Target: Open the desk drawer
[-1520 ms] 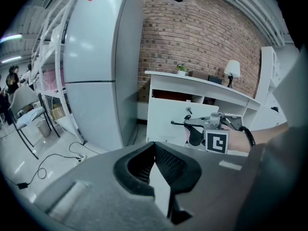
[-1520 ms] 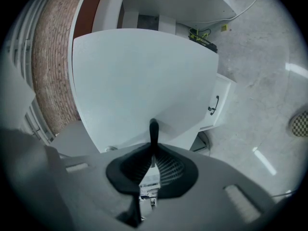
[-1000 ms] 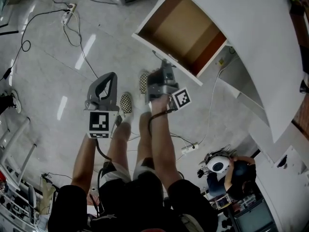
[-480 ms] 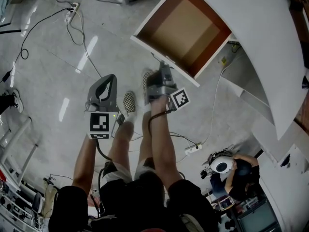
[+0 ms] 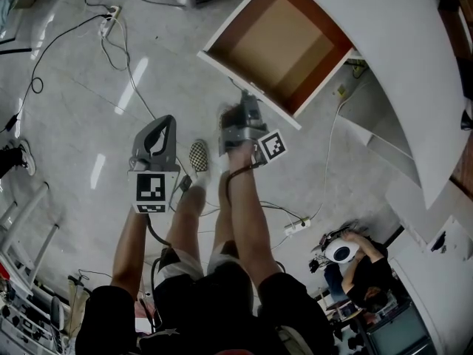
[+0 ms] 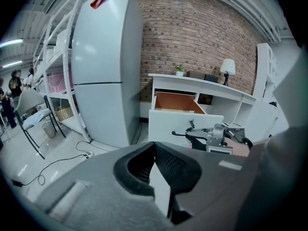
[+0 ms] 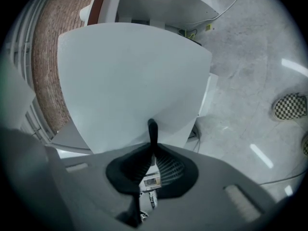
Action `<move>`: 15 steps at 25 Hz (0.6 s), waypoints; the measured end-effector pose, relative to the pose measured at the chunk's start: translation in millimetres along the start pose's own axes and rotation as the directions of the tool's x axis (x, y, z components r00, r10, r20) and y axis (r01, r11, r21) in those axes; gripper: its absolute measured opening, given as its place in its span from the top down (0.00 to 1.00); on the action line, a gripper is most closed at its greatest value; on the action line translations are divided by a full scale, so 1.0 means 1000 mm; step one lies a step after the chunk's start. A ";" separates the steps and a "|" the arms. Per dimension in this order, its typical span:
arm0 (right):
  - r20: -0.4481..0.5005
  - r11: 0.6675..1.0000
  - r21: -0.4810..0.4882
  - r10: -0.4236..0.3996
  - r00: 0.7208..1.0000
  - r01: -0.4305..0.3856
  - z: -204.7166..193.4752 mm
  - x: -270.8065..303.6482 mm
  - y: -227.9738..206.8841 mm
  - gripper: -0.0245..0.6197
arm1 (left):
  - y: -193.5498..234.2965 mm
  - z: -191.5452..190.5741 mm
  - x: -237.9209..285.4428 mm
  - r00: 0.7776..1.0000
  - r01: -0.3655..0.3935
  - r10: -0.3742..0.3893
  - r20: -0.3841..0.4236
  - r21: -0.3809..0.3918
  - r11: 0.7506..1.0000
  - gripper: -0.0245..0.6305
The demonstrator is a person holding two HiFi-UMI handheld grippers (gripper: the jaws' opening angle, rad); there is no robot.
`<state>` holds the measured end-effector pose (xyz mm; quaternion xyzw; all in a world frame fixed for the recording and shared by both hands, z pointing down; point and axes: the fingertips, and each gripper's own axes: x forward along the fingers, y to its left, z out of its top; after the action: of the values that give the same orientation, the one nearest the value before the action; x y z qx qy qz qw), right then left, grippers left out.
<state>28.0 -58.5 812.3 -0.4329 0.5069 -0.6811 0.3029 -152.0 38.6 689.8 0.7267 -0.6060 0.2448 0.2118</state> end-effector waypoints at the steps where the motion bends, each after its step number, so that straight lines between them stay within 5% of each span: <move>1: 0.000 1.000 -0.005 -0.001 1.000 0.001 0.000 0.000 0.000 0.92 | 0.000 0.000 0.000 1.000 0.000 0.000 0.000 0.000 1.000 0.95; 9: 0.011 1.000 0.009 -0.011 1.000 0.010 0.002 -0.003 0.000 0.89 | 0.002 0.000 -0.008 1.000 -0.002 0.002 -0.010 0.001 1.000 0.95; 15: 0.054 0.999 0.044 -0.030 0.998 0.028 0.003 -0.017 -0.008 0.55 | 0.007 0.004 -0.018 1.000 -0.012 0.013 -0.018 0.012 1.000 0.95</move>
<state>38.1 -42.4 814.8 -0.4518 0.4771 -0.6844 0.3161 -161.2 49.3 675.5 0.7219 -0.6070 0.2565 0.2115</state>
